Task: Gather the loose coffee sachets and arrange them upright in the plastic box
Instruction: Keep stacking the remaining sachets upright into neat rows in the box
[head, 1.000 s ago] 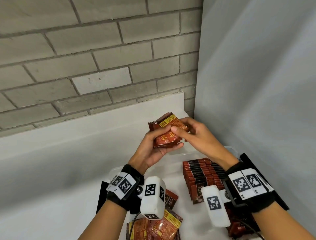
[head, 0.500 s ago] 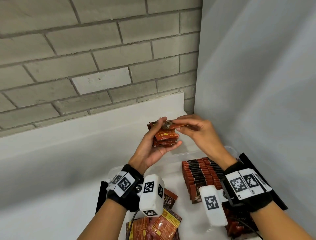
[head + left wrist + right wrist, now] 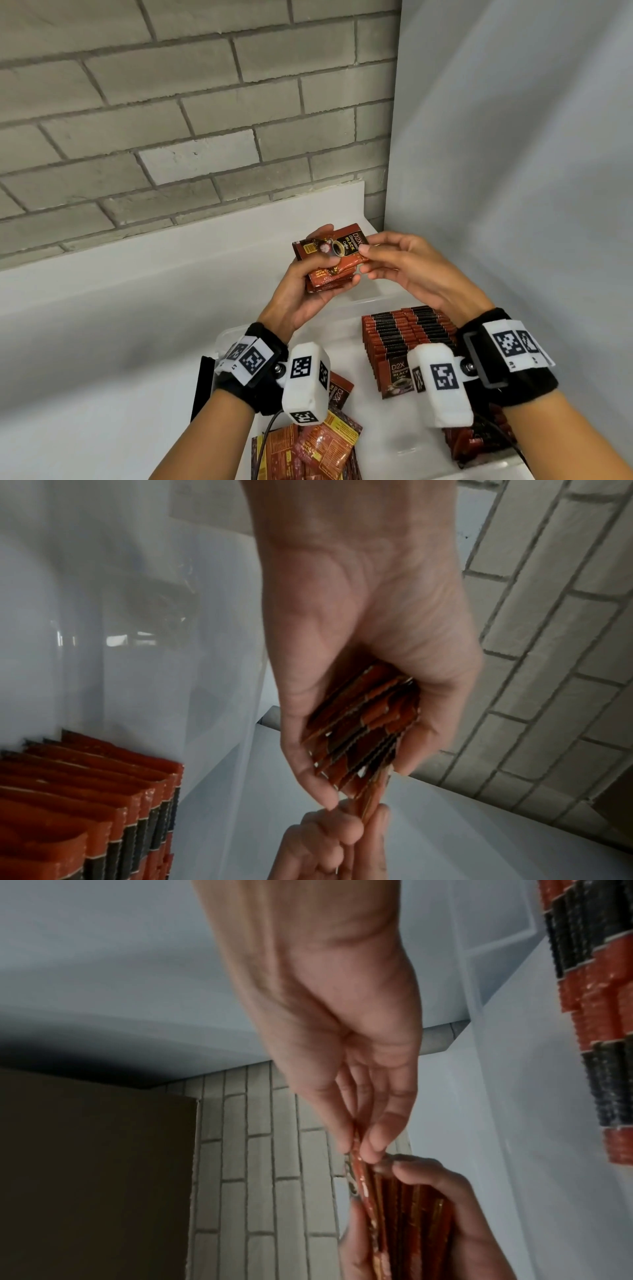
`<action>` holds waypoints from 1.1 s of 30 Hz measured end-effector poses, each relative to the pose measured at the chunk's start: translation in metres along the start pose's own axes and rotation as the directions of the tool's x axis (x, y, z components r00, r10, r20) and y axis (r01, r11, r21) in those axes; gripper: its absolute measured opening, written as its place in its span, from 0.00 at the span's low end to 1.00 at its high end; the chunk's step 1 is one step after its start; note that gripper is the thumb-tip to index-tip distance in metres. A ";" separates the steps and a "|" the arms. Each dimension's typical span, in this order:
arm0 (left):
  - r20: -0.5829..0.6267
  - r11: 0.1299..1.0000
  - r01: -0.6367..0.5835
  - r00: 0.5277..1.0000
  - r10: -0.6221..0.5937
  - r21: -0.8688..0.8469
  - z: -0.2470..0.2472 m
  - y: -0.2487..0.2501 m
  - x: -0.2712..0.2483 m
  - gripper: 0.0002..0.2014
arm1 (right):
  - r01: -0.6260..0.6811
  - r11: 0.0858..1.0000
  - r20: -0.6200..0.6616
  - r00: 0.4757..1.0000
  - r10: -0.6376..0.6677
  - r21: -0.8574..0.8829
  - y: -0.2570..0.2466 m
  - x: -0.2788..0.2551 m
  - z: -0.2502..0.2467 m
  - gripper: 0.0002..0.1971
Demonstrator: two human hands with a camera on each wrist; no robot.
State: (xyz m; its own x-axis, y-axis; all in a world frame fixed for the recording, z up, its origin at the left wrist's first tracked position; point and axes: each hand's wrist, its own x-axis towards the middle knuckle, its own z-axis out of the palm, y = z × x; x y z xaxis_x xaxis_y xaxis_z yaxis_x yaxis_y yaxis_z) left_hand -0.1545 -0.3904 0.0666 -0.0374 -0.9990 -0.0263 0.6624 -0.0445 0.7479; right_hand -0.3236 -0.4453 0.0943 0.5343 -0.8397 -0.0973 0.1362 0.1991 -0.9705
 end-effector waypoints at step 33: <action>-0.061 0.996 0.047 0.997 -0.052 -0.079 -0.003 -0.004 0.004 0.14 | -0.054 0.182 0.010 0.941 0.337 -0.982 0.005 -0.080 -0.005 0.06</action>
State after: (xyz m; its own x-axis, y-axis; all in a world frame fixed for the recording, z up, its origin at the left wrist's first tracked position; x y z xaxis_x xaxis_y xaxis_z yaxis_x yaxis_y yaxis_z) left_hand -0.1547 -0.3937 0.0616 -0.0262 -0.9941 -0.1055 0.7170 -0.0922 0.6909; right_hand -0.3697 -0.3799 0.0962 0.5574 -0.7181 -0.4166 -0.8234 -0.4143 -0.3877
